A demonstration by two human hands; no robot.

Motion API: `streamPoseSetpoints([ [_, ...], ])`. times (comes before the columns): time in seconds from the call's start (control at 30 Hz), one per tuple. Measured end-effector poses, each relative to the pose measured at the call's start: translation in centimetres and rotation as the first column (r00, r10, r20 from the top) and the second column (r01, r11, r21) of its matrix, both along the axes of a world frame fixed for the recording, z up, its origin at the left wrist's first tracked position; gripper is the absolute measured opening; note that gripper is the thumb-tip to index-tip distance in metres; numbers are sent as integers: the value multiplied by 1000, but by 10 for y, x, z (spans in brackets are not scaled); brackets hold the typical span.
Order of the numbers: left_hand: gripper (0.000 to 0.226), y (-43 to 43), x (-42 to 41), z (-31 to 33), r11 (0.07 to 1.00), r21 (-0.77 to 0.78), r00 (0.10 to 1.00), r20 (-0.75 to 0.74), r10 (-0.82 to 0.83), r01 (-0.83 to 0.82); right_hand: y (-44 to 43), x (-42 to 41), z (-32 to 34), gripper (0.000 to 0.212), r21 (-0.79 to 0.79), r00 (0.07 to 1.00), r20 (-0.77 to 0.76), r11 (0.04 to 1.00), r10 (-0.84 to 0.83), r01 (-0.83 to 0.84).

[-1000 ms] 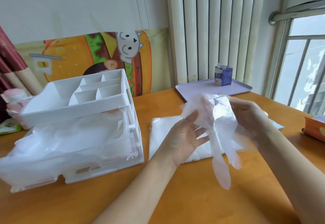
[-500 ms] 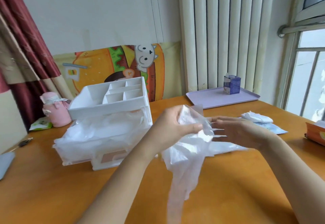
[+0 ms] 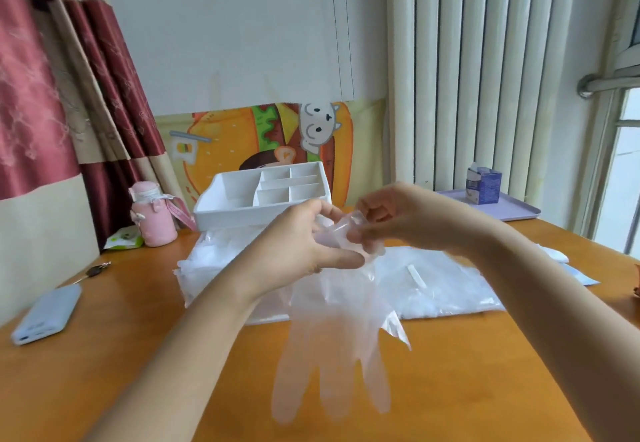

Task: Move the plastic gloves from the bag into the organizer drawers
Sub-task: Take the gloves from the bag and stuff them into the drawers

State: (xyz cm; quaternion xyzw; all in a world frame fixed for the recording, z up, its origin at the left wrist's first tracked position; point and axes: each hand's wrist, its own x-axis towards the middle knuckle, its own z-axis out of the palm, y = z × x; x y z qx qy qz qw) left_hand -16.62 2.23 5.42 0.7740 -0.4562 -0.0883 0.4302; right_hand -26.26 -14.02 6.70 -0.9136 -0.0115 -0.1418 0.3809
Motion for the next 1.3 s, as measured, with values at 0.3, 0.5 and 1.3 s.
streamPoseSetpoints([
  [0.3, 22, 73, 73, 47, 978, -125, 964, -232, 134, -166, 10, 38, 28, 15, 367, 936, 271, 923, -225, 115],
  [0.5, 26, 68, 127, 51, 897, 194, 916, 151, 372, -397, 20, 75, 7, 33, -47, 897, 152, 904, -414, 425],
  [1.3, 21, 54, 139, 33, 810, 446, 903, 371, 219, -380, 58, 135, -17, 56, -620, 925, -369, 765, -88, -174],
])
